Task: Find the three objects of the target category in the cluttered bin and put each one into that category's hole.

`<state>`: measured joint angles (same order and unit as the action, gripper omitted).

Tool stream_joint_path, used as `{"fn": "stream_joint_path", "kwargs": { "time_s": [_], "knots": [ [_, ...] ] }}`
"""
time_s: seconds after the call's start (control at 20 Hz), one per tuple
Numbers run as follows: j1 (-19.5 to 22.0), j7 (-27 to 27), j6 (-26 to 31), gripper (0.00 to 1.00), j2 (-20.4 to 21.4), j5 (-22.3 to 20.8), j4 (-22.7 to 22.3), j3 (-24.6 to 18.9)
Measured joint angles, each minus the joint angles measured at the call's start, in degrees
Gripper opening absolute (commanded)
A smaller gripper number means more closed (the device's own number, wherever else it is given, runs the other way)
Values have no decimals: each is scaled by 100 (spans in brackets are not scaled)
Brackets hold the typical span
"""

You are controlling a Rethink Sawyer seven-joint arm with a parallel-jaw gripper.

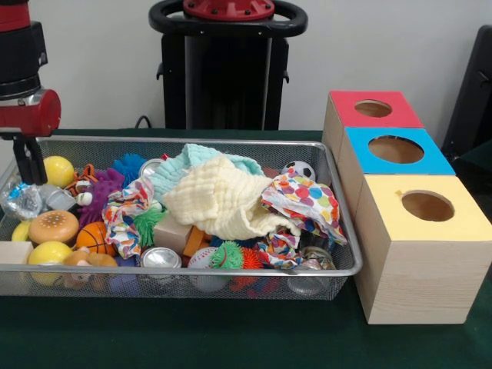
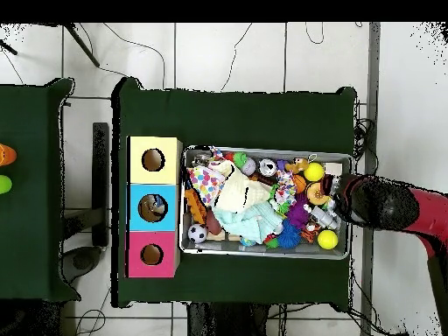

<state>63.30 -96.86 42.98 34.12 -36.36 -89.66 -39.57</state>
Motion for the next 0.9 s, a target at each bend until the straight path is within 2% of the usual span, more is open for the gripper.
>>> {"fn": "stream_joint_path", "kwargs": {
  "time_s": [0.65,0.9],
  "knots": [
    [1,0,0,0,-142,-408,2,-1],
    [4,0,0,0,-217,-444,2,-5]
  ]
}}
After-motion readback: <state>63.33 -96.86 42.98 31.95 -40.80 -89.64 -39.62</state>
